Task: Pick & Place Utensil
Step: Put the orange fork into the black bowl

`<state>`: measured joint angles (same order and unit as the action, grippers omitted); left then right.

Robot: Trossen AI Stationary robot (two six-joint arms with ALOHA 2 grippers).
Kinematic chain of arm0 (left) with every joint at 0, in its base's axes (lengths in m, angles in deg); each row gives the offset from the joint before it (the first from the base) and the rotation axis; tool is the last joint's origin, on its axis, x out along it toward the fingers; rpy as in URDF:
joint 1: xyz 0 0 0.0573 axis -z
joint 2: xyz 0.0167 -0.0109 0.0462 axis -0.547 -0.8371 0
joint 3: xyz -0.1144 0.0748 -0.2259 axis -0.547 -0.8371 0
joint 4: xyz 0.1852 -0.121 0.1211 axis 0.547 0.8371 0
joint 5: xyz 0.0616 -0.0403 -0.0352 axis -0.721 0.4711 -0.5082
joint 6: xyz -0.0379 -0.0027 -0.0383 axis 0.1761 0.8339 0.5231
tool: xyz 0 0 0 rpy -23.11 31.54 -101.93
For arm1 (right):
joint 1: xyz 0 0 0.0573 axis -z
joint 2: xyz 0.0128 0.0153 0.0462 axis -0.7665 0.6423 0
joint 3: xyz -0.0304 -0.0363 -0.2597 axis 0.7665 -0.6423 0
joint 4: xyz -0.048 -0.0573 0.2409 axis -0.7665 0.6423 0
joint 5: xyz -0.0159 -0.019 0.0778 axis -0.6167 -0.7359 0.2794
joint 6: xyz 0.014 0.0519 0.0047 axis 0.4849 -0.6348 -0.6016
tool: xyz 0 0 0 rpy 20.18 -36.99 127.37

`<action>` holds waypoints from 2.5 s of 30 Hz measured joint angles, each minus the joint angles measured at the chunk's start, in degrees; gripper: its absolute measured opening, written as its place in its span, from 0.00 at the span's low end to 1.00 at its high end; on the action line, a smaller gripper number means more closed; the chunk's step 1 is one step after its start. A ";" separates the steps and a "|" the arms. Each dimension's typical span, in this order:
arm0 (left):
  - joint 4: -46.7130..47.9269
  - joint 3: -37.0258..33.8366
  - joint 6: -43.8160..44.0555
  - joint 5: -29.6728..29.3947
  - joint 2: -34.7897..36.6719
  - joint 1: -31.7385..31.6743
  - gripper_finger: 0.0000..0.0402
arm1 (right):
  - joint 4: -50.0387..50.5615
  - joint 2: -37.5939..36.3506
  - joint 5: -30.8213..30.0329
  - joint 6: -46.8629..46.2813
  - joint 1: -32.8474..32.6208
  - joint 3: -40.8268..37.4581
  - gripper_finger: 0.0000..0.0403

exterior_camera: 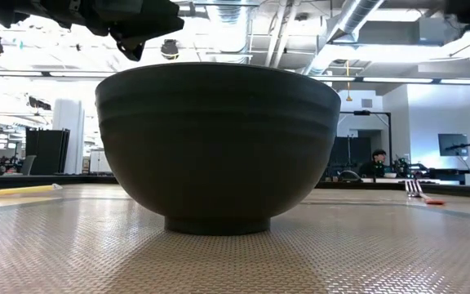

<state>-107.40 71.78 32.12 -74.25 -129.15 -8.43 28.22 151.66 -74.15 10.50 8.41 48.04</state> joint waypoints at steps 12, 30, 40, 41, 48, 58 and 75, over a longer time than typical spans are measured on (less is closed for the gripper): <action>-0.04 0.00 -0.05 0.02 0.00 0.00 0.28 | 25.81 4.94 -5.67 -26.31 4.49 -2.75 0.28; -0.04 0.00 0.10 0.04 0.00 0.00 0.28 | -0.01 5.34 -5.87 -34.78 23.99 -28.13 0.28; -0.04 -0.02 0.12 0.06 0.00 0.00 0.28 | -6.41 8.27 -9.48 -37.76 27.05 -32.50 0.28; -0.04 -0.02 0.12 0.06 0.00 0.00 0.28 | -7.32 9.51 -9.66 -37.74 27.35 -32.51 0.28; -0.03 -0.02 0.12 0.07 0.00 0.00 0.28 | -7.60 16.77 -13.06 -37.31 27.52 -32.03 0.25; -0.02 -0.02 0.12 0.07 0.00 0.00 0.28 | -8.00 18.32 -15.70 -31.01 25.70 -30.39 0.03; -0.02 -0.02 0.13 0.07 0.00 0.00 0.28 | -10.05 11.98 -15.39 -6.55 23.93 -23.13 0.02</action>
<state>-107.42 71.76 32.25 -74.18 -129.15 -8.43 18.18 163.64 -89.55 3.95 32.34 24.91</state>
